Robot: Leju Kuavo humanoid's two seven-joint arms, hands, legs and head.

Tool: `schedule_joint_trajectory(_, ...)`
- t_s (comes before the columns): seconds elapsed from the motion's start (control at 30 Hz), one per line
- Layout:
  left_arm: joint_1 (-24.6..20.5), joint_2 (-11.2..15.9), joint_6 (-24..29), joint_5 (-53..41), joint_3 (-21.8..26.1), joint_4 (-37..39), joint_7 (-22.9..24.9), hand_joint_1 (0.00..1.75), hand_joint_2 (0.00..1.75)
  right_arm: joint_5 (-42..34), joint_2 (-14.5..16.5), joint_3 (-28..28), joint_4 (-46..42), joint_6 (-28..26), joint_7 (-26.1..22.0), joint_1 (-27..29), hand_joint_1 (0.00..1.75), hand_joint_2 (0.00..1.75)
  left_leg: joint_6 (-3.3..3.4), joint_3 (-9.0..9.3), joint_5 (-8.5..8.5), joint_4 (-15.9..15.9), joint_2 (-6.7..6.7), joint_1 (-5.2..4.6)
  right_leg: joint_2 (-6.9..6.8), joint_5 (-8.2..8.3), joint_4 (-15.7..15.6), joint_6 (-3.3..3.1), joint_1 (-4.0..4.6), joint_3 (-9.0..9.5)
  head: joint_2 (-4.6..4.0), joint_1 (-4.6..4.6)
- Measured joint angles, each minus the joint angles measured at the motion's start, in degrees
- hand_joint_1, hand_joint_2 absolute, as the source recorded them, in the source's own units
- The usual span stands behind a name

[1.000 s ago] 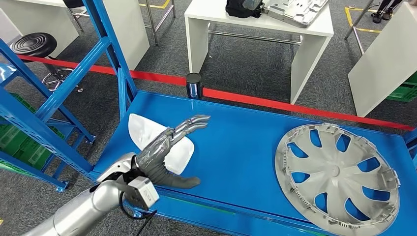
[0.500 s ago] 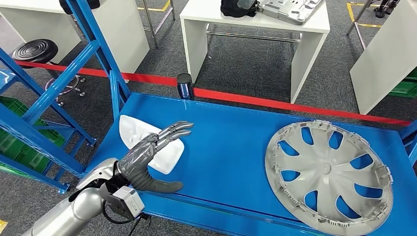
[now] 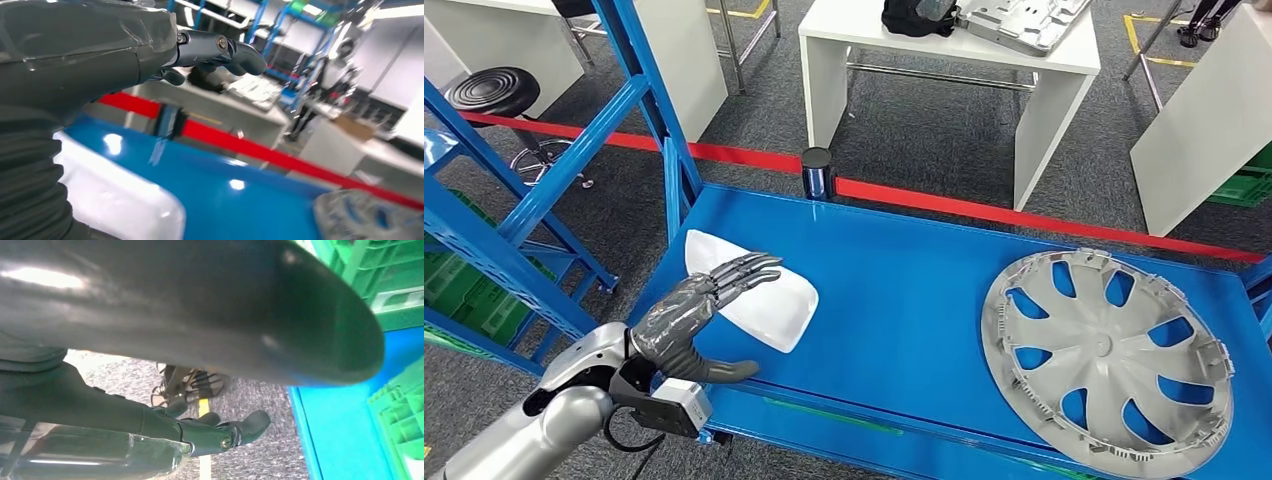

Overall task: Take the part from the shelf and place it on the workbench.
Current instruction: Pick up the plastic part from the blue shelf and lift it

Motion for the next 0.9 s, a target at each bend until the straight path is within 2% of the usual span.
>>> schedule_joint_trajectory(0.03, 0.19, 0.43, -0.04, -0.55, 0.02, 0.29, 0.40, 0.00, 1.75, 0.25, -0.07, 0.01, 0.03, 0.11, 0.04, -0.04, 0.00, 0.00, -0.05, -0.02, -0.04, 0.12, -0.04, 0.00, -0.02, 0.99, -1.78, 0.48, -0.05, 0.89, 0.00, 0.01)
schedule_joint_trajectory(0.07, 0.28, 0.84, -0.08, -1.04, 0.06, 0.58, 0.75, 0.00, 1.75, 0.48, -0.16, 0.01, 0.05, 0.21, 0.12, -0.10, 0.00, 0.00, -0.17, -0.03, -0.12, 0.31, -0.09, 0.01, -0.06, 2.53, -5.57, 0.99, -0.11, 2.78, 0.00, 0.01)
schedule_joint_trajectory(0.1, 0.30, 1.23, -0.12, -1.48, 0.15, 0.88, 1.04, 0.00, 1.75, 0.71, -0.25, 0.01, 0.05, 0.29, 0.23, -0.16, 0.00, 0.00, -0.38, -0.10, -0.28, 0.58, -0.15, -0.07, -0.14, 3.90, -9.71, 1.22, -0.13, 4.84, 0.00, 0.02)
schedule_joint_trajectory(0.13, 0.27, 1.65, -0.15, -1.93, 0.26, 1.20, 1.31, 0.00, 1.75, 0.91, -0.34, 0.00, 0.05, 0.36, 0.36, -0.22, 0.00, 0.00, -0.64, -0.21, -0.47, 0.90, -0.21, -0.20, -0.17, 5.01, -13.12, 1.13, -0.16, 6.54, 0.00, -0.01)
schedule_joint_trajectory(0.17, 0.20, 2.05, -0.16, -2.32, 0.37, 1.55, 1.51, 0.00, 1.75, 1.15, -0.43, -0.01, 0.05, 0.41, 0.51, -0.26, 0.00, 0.00, -0.89, -0.34, -0.61, 1.16, -0.25, -0.35, -0.19, 5.61, -15.20, 0.84, -0.13, 7.57, 0.00, -0.03)
schedule_joint_trajectory(0.27, -0.10, 3.29, -0.17, -3.32, 0.56, 2.95, 1.93, 0.00, 1.75, 1.75, -0.51, -0.03, 0.05, 0.67, 0.97, -0.30, 0.00, 0.00, -1.49, -0.68, -0.82, 1.52, -0.27, -0.32, -0.09, 5.98, -15.94, -0.28, -0.05, 7.92, 0.00, -0.06)
schedule_joint_trajectory(0.33, -0.47, 4.11, -0.17, -3.61, 0.68, 4.04, 2.07, 0.00, 1.75, 2.11, -0.58, -0.07, 0.04, 0.83, 1.12, -0.31, 0.00, 0.00, -2.13, -1.61, -2.21, 3.47, -0.29, -0.04, -0.03, 6.13, -16.02, -0.80, -0.28, 8.02, 0.00, -0.14)
schedule_joint_trajectory(0.37, -0.74, 4.49, -0.17, -3.66, 0.73, 4.63, 2.09, 0.00, 1.75, 2.29, -0.63, -0.11, 0.03, 0.87, 1.15, -0.32, 0.00, 0.00, -2.51, -2.85, -3.72, 6.09, -0.31, 0.12, -0.01, 6.18, -16.05, -0.98, -0.36, 8.03, 0.00, -0.18)
schedule_joint_trajectory(0.43, -1.14, 5.04, -0.30, -3.70, 0.72, 5.88, 2.13, 0.00, 1.75, 2.57, -0.74, -0.25, -0.01, 0.92, 1.23, -0.33, 0.00, 0.00, -3.04, -6.46, -7.29, 13.85, -0.31, 0.45, 0.00, 6.23, -16.03, -1.16, -0.29, 7.95, 0.00, -0.22)
schedule_joint_trajectory(0.47, -1.20, 5.23, -0.44, -3.71, 0.68, 6.56, 2.18, 0.00, 1.75, 2.74, -0.78, -0.31, -0.02, 0.92, 1.31, -0.33, 0.00, 0.00, -3.16, -8.03, -8.31, 17.07, -0.30, 0.59, 0.00, 6.23, -16.02, -1.18, -0.25, 7.91, 0.00, -0.22)
schedule_joint_trajectory(0.5, -1.20, 5.40, -0.62, -3.72, 0.63, 7.18, 2.26, 0.00, 1.75, 2.91, -0.82, -0.36, -0.03, 0.93, 1.43, -0.32, 0.00, 0.00, -3.19, -8.73, -8.28, 18.39, -0.30, 0.69, 0.03, 6.23, -16.02, -1.18, -0.23, 7.90, 0.00, -0.22)
schedule_joint_trajectory(0.53, -1.27, 5.59, -0.82, -3.73, 0.58, 7.76, 2.37, 0.00, 1.75, 3.10, -0.87, -0.39, -0.07, 0.93, 1.57, -0.32, 0.00, 0.00, -3.13, -8.23, -7.16, 17.29, -0.30, 0.75, 0.08, 6.23, -16.02, -1.17, -0.21, 7.94, 0.00, -0.23)
schedule_joint_trajectory(0.6, -1.65, 6.06, -1.15, -3.74, 0.53, 8.89, 2.65, 0.00, 1.75, 3.47, -0.93, -0.51, -0.18, 0.96, 1.90, -0.38, 0.00, 0.00, -2.72, -4.40, -3.38, 9.60, -0.33, 0.76, 0.20, 6.24, -16.04, -1.14, -0.20, 8.09, 0.00, -0.22)
schedule_joint_trajectory(0.67, -2.30, 6.49, -1.32, -3.78, 0.50, 10.10, 2.84, 0.00, 1.75, 3.75, -0.97, -0.74, -0.34, 1.06, 2.18, -0.51, 0.00, 0.00, -2.24, -1.10, -1.37, 3.04, -0.35, 0.46, 0.25, 6.30, -16.02, -0.94, -0.01, 7.99, 0.00, -0.20)
schedule_joint_trajectory(0.7, -2.60, 6.67, -1.33, -3.81, 0.47, 10.76, 2.88, 0.00, 1.75, 3.88, -0.99, -0.85, -0.44, 1.11, 2.28, -0.55, 0.00, 0.00, -2.05, -0.53, -1.28, 1.77, -0.36, 0.25, 0.25, 6.36, -16.04, -0.73, 0.01, 7.88, 0.00, -0.19)
schedule_joint_trajectory(0.8, -3.35, 7.00, -1.39, -3.69, 0.34, 12.87, 3.12, 0.00, 1.75, 4.39, -1.03, -1.13, -0.72, 1.27, 2.63, -0.60, 0.00, 0.00, -1.28, -0.32, -0.88, 1.15, -0.32, 0.06, 0.21, 6.52, -16.09, 0.13, -0.04, 7.57, 0.00, -0.18)
schedule_joint_trajectory(0.87, -4.19, 7.06, -1.50, -3.39, 0.22, 14.18, 3.30, 0.00, 1.75, 4.65, -1.06, -1.34, -0.95, 1.30, 2.91, -0.62, 0.00, 0.00, -0.56, -0.02, -0.24, 0.42, -0.25, 0.26, 0.15, 4.93, -13.11, 0.09, 0.06, 6.01, 0.00, -0.09)
schedule_joint_trajectory(0.9, -4.60, 7.05, -1.62, -3.23, 0.10, 14.93, 3.35, 0.00, 1.75, 4.78, -1.09, -1.45, -1.08, 1.30, 3.06, -0.65, 0.00, 0.00, -0.32, -0.07, -0.04, 0.24, -0.21, 0.29, 0.11, 3.44, -9.81, -0.16, 0.06, 4.40, 0.00, -0.04)
